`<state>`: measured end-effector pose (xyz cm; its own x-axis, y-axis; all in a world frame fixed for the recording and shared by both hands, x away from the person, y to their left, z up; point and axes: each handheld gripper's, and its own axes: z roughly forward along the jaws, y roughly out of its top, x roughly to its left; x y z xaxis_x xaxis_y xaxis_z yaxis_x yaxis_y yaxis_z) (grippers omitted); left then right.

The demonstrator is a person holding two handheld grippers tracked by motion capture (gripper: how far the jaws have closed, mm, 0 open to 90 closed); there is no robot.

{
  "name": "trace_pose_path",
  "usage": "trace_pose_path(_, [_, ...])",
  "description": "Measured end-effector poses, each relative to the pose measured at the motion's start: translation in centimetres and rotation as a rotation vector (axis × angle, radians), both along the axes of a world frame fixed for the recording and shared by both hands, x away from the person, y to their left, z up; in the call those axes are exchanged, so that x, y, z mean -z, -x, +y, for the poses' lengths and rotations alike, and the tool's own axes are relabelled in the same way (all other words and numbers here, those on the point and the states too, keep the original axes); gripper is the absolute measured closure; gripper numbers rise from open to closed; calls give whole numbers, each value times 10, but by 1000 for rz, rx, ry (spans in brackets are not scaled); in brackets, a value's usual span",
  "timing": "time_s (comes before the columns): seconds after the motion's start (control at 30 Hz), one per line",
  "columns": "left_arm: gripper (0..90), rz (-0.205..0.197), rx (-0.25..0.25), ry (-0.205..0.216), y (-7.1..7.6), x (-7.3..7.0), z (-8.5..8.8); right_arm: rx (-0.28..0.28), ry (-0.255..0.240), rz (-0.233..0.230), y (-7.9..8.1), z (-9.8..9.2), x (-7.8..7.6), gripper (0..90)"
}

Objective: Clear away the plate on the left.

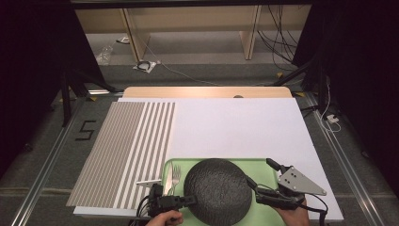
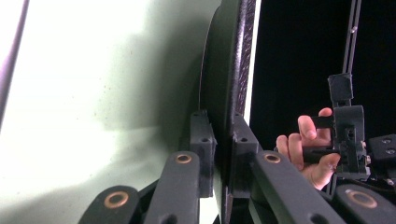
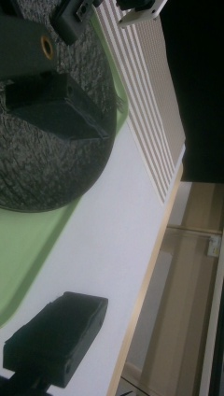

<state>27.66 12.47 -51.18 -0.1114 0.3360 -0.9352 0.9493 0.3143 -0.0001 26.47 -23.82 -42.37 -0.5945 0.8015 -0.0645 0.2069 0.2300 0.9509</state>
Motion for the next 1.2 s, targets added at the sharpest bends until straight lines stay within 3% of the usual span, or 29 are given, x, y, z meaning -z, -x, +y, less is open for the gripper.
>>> trace_pose_path(0.4, [834,5,38,-7,2,2,-3,0,0,-1,0,0,0,163])
trace_pose_path(0.83, [841,31,28,-13,2,4,-2,0,0,-2,0,0,0,163])
trace_pose_path(1.03, [848,2,34,-68,1,1,1,0,0,-1,0,0,0,163])
trace_pose_path(1.2, [831,0,36,-71,2,1,2,-3,2,-2,0,0,0,163])
